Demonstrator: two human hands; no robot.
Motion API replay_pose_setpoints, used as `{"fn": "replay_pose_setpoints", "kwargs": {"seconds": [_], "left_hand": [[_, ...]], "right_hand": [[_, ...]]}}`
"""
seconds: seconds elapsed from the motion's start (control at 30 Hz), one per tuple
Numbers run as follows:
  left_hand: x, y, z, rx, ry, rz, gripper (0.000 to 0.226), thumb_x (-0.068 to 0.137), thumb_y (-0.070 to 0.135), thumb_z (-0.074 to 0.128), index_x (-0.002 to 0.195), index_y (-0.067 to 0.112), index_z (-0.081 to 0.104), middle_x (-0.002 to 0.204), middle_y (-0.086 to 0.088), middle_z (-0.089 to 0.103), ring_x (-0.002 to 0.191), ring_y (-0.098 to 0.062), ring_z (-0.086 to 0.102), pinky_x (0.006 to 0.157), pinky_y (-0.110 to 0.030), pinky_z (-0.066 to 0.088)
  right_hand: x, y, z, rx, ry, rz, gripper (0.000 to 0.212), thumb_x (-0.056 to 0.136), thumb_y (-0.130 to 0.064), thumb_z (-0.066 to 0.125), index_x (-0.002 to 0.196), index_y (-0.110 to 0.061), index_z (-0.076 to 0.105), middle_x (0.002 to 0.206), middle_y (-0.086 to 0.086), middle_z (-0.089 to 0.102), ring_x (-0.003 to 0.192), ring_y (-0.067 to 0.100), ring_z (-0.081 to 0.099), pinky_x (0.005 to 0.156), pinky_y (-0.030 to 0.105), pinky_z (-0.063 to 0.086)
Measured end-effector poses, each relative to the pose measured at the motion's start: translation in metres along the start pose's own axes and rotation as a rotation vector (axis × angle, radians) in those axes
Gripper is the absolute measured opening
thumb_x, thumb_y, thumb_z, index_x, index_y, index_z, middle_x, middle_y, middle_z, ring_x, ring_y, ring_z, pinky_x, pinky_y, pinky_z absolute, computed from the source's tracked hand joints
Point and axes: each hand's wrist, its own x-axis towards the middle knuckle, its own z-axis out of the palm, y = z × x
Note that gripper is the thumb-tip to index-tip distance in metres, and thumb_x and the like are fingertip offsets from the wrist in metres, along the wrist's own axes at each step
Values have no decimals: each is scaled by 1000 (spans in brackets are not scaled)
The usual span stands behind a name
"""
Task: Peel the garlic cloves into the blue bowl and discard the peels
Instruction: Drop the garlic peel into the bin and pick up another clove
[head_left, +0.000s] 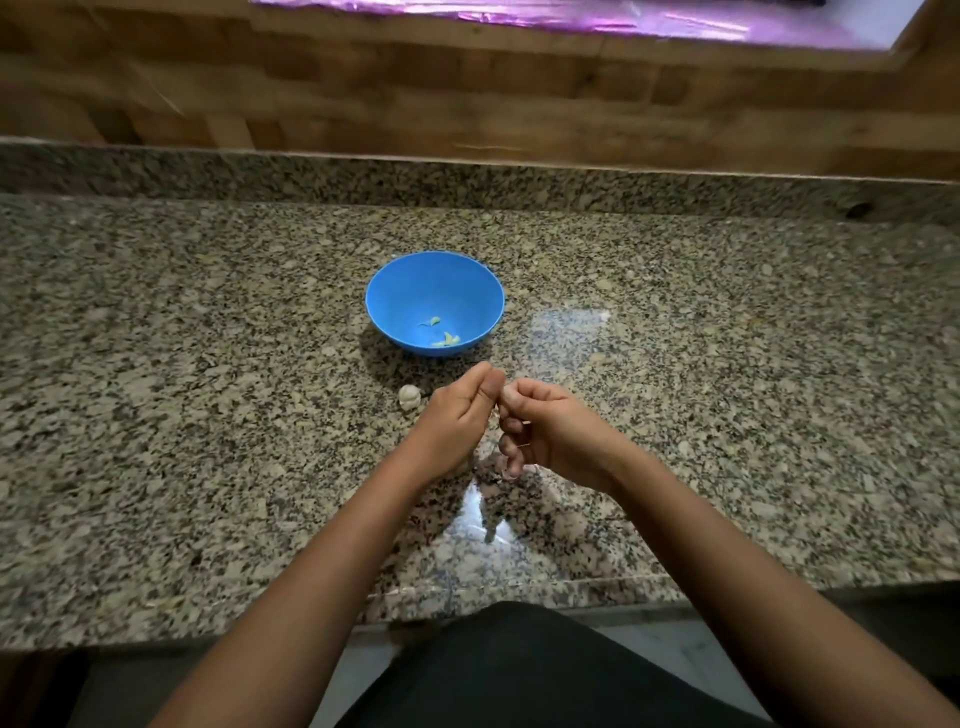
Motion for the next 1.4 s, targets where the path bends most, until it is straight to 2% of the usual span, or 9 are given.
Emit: {"fn": "replay_pose_setpoints", "kwargs": {"seconds": [0.17, 0.33, 0.4, 0.53, 0.63, 0.8, 1.07, 1.27, 1.4], "left_hand": [[0, -1, 4, -168, 53, -78, 30, 100, 25, 40, 73, 22, 52, 69, 5, 51, 69, -8, 48, 68, -29, 42], [3, 9, 9, -348, 28, -198, 29, 101, 15, 37, 76, 16, 52, 52, 12, 53, 48, 5, 49, 47, -8, 38], [3, 10, 8, -350, 39, -170, 28, 101, 15, 37, 77, 16, 52, 57, 11, 53, 47, 7, 49, 48, -7, 37], [0, 2, 5, -265, 44, -128, 26, 101, 25, 39, 81, 18, 54, 64, 10, 52, 52, 5, 47, 50, -12, 36], [-4, -1, 9, -322, 91, -170, 27, 101, 29, 36, 79, 18, 49, 49, 12, 45, 41, 2, 41, 41, -13, 33], [-9, -8, 11, -324, 109, -225, 29, 99, 36, 37, 80, 17, 49, 54, 3, 40, 38, -4, 37, 41, -23, 33], [-14, -8, 3, -508, 157, -177, 11, 89, 8, 59, 98, 4, 64, 83, -5, 67, 71, -9, 63, 60, -21, 54], [-13, -6, 2, -574, 144, -171, 10, 86, -1, 60, 92, 4, 67, 78, -1, 69, 71, -5, 65, 68, -20, 55], [-14, -6, 5, -600, 169, -145, 13, 86, -5, 59, 95, 1, 66, 81, -3, 70, 77, -9, 67, 73, -21, 54]], "right_hand": [[-1, -2, 11, -88, 112, -9, 24, 101, -12, 36, 78, -8, 43, 63, 3, 38, 47, 10, 47, 47, 26, 54], [0, 7, 15, -777, 290, -141, 12, 99, -12, 40, 94, -6, 49, 79, 3, 52, 68, 14, 63, 74, 47, 56], [0, 9, 15, -939, 307, -221, 10, 98, -10, 42, 100, -6, 51, 91, 2, 55, 83, 14, 64, 78, 43, 56], [-1, 2, 10, -655, 232, -125, 20, 99, -18, 43, 97, 0, 50, 71, 2, 51, 58, 10, 58, 68, 40, 58], [-2, -4, 8, -438, 165, -48, 17, 98, -16, 44, 97, -1, 51, 67, 6, 50, 54, 12, 56, 64, 35, 57], [-3, 2, 6, -357, 165, -62, 16, 99, -9, 40, 92, -2, 53, 71, 6, 52, 58, 13, 54, 65, 35, 58], [-3, 6, 2, -386, 261, -176, 18, 94, -7, 51, 91, 10, 55, 67, 10, 54, 52, 17, 57, 64, 48, 56], [3, 9, 1, -327, 336, -214, 15, 87, -4, 59, 81, 10, 57, 58, 8, 52, 48, 18, 52, 52, 37, 55], [9, 14, 3, -28, 326, -120, 21, 88, 0, 54, 67, -4, 54, 51, 3, 46, 42, 13, 42, 42, 26, 47]]}}
